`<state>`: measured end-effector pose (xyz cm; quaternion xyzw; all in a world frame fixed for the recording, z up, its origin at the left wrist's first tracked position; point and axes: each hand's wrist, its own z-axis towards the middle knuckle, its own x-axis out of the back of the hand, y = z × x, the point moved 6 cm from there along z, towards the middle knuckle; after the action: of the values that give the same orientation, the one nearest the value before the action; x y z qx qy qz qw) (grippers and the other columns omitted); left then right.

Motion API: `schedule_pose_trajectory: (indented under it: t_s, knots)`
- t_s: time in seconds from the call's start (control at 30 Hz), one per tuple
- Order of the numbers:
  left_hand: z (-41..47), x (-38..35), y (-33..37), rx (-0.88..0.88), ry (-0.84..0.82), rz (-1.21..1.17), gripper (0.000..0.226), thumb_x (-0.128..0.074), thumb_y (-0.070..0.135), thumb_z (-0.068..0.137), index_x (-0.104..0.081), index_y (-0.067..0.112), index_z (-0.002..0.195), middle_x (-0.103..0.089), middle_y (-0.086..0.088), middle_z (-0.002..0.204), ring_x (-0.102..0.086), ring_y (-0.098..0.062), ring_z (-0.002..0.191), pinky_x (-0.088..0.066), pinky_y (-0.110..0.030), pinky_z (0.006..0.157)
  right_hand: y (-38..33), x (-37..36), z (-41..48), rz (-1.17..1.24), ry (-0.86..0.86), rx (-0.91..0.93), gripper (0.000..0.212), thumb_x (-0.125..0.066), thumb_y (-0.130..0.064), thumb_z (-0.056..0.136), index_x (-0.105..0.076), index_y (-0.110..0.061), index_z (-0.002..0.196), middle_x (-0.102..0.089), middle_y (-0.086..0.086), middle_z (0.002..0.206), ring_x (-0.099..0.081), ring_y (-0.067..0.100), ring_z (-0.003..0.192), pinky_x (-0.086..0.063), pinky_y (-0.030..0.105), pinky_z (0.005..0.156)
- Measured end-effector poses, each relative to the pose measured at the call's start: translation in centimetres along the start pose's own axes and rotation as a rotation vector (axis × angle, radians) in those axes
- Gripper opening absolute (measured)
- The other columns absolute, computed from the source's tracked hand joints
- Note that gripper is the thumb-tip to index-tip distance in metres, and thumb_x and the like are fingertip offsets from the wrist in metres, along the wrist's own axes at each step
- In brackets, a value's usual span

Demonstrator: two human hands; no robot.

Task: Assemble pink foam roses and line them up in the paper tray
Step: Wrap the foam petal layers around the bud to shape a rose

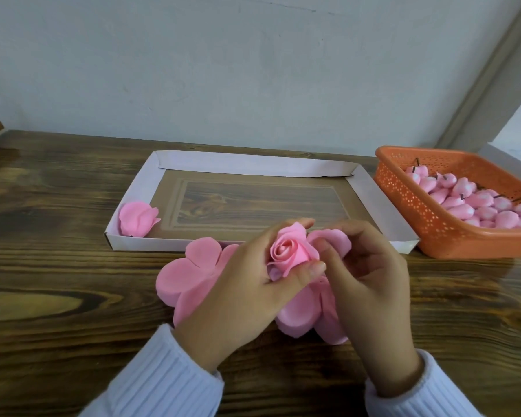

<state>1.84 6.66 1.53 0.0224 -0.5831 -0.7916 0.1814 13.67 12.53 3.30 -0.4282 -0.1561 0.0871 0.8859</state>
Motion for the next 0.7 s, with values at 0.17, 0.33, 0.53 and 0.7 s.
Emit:
schedule_pose_trajectory:
  t_s: [0.17,0.33,0.53,0.7]
  knots:
    - [-0.03,-0.22,-0.30,-0.002,-0.048,0.012,0.038,-0.068,0.040,0.079,-0.060,0.031,0.115,-0.066,0.030,0.110,-0.061,0.009,0.103,-0.044,-0.005,0.081,-0.32,-0.22,-0.01,-0.010,-0.024,0.040,0.030,-0.066,0.008,0.083,-0.068,-0.021,0.088,-0.071,-0.013,0.091,-0.067,0.005,0.086,-0.050,0.014,0.073]
    - [-0.08,-0.28,0.06,-0.009,-0.067,0.021,0.035,-0.065,0.048,0.077,-0.059,0.037,0.110,-0.066,0.029,0.107,-0.062,0.008,0.100,-0.044,-0.005,0.081,-0.29,-0.07,0.07,-0.041,-0.023,0.050,0.028,-0.067,0.006,0.082,-0.069,-0.022,0.089,-0.071,-0.009,0.087,-0.067,0.011,0.087,-0.052,0.020,0.073]
    - [-0.11,-0.30,0.09,0.010,-0.080,0.054,0.019,-0.064,0.046,0.076,-0.063,0.039,0.093,-0.069,0.017,0.099,-0.065,0.001,0.092,-0.047,-0.010,0.079,-0.12,0.22,0.19,0.024,0.007,-0.006,0.026,-0.076,-0.004,0.075,-0.067,-0.025,0.088,-0.070,-0.011,0.080,-0.066,0.014,0.074,-0.053,0.023,0.065]
    - [-0.13,-0.38,-0.17,0.050,-0.102,0.023,0.035,-0.064,0.047,0.074,-0.064,0.031,0.105,-0.071,0.017,0.100,-0.066,0.001,0.094,-0.049,-0.013,0.079,-0.12,0.23,0.12,-0.066,0.000,0.016,0.008,-0.070,-0.025,0.076,-0.068,-0.026,0.084,-0.068,-0.011,0.077,-0.063,0.015,0.069,-0.051,0.022,0.060]
